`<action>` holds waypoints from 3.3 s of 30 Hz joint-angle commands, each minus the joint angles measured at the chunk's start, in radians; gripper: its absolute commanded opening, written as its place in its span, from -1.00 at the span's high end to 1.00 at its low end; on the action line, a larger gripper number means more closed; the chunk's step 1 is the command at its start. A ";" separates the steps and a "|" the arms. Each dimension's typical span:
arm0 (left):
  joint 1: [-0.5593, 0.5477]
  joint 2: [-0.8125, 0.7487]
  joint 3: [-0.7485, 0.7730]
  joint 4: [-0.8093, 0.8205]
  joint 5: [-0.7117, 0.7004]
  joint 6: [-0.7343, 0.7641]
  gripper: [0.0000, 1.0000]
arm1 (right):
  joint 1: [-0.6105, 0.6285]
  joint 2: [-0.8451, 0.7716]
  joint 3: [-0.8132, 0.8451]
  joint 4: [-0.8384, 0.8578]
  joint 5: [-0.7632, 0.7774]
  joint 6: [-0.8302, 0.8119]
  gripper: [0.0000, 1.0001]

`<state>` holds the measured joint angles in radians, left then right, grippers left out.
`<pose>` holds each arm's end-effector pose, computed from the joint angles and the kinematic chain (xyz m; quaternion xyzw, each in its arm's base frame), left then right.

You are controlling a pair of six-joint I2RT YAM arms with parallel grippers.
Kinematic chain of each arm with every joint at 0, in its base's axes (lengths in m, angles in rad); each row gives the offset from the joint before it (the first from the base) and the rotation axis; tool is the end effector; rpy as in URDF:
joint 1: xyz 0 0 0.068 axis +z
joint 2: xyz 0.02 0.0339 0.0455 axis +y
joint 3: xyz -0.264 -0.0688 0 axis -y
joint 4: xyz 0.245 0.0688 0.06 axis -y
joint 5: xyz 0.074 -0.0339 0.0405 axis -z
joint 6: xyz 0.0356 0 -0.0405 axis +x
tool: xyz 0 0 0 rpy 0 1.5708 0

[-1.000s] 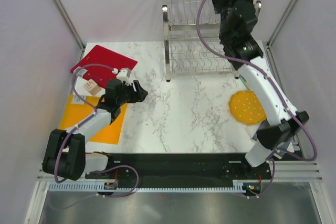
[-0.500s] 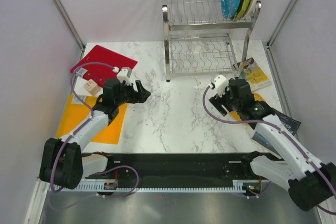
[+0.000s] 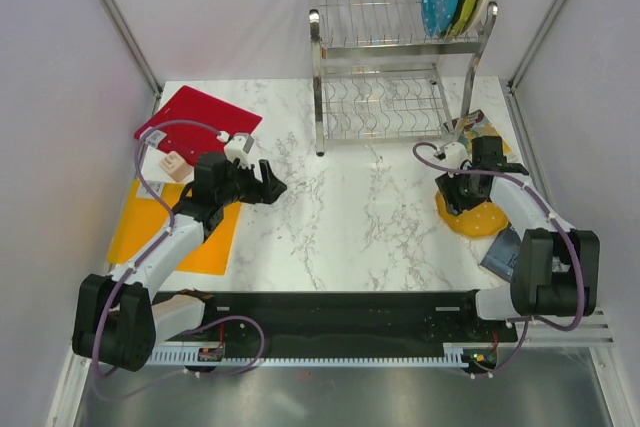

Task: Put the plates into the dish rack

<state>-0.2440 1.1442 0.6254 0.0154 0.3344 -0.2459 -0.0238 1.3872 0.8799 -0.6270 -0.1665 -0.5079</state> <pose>0.2374 -0.0711 0.2325 0.0839 0.8490 -0.2606 0.4519 0.2613 -0.0003 0.2076 -0.2507 0.9402 0.0216 0.2295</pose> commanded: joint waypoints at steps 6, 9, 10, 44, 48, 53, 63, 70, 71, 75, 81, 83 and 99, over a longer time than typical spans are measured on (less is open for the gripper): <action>-0.001 -0.008 -0.007 0.011 0.040 -0.001 -0.71 | -0.045 0.082 0.028 0.052 -0.048 -0.133 0.33; -0.001 -0.009 -0.015 0.015 0.028 -0.004 -0.71 | -0.041 0.114 0.037 0.050 -0.057 -0.130 0.32; -0.001 -0.008 -0.018 0.018 0.023 -0.004 -0.71 | -0.036 0.133 0.040 0.044 -0.057 -0.129 0.32; 0.054 -0.075 -0.019 -0.123 -0.146 -0.032 -0.72 | 0.930 0.447 0.408 0.115 -0.160 0.126 0.17; 0.077 -0.086 -0.026 -0.135 -0.118 -0.043 -0.72 | 0.972 0.510 0.531 0.133 -0.140 0.204 0.14; 0.077 -0.057 -0.024 -0.140 -0.063 -0.059 -0.71 | 0.934 0.384 0.529 0.135 -0.050 0.224 0.07; -0.098 0.086 -0.067 -0.049 0.187 -0.083 -0.57 | 0.377 0.026 0.112 0.142 -0.295 0.658 -0.44; -0.222 0.259 0.014 -0.043 0.187 -0.089 -0.51 | 0.137 -0.086 -0.197 0.305 -0.416 0.873 -0.47; -0.239 0.275 0.020 -0.040 0.180 -0.092 -0.48 | 0.130 -0.089 -0.206 0.320 -0.419 0.875 -0.47; -0.268 0.325 0.028 -0.022 0.163 -0.113 -0.43 | 0.114 -0.108 -0.251 0.369 -0.447 0.896 -0.47; -0.276 0.368 0.031 0.032 0.138 -0.116 -0.36 | 0.114 -0.134 -0.352 0.515 -0.508 0.976 -0.50; -0.276 0.379 0.025 0.060 0.135 -0.121 -0.30 | 0.116 -0.097 -0.367 0.545 -0.530 0.986 -0.51; -0.262 0.431 0.005 0.112 0.179 -0.139 0.53 | 0.188 0.144 -0.334 0.662 -0.573 0.987 -0.54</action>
<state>-0.5117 1.5639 0.6273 0.0917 0.4706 -0.3740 0.1257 1.4925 0.5400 0.0044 -0.7555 0.5018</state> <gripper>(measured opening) 0.320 0.762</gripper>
